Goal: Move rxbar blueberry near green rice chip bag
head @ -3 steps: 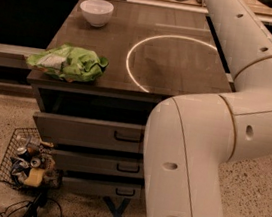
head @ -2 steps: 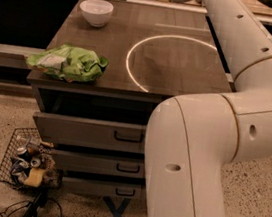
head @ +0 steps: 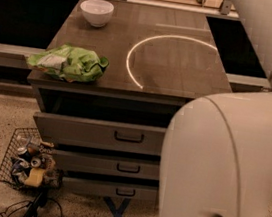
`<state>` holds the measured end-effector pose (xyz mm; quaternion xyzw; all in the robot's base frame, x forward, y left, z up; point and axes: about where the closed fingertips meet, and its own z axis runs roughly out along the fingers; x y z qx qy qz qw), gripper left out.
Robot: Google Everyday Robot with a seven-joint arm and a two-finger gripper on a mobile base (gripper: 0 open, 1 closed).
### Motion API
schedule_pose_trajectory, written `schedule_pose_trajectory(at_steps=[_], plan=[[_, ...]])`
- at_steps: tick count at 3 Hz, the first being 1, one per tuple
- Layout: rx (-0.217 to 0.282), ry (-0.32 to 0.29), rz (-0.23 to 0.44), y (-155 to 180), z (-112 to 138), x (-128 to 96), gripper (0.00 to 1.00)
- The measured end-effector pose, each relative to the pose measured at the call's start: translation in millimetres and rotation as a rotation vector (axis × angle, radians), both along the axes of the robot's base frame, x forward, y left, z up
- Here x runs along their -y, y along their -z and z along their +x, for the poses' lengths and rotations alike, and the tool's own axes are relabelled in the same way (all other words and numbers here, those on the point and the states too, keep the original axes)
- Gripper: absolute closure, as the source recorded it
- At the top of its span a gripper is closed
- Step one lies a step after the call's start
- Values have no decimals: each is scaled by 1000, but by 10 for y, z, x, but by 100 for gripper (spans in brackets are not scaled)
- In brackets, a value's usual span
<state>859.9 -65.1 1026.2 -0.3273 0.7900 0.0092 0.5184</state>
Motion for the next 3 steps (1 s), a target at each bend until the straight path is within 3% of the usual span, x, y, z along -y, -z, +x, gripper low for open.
schedule_pose_trajectory(at_steps=[1,2,3], plan=[[5,-3,53,-159,-304,59,100],[-14,-52,122,-190,-611,101,100],[-68,-134,165,-139,-968,125,100]])
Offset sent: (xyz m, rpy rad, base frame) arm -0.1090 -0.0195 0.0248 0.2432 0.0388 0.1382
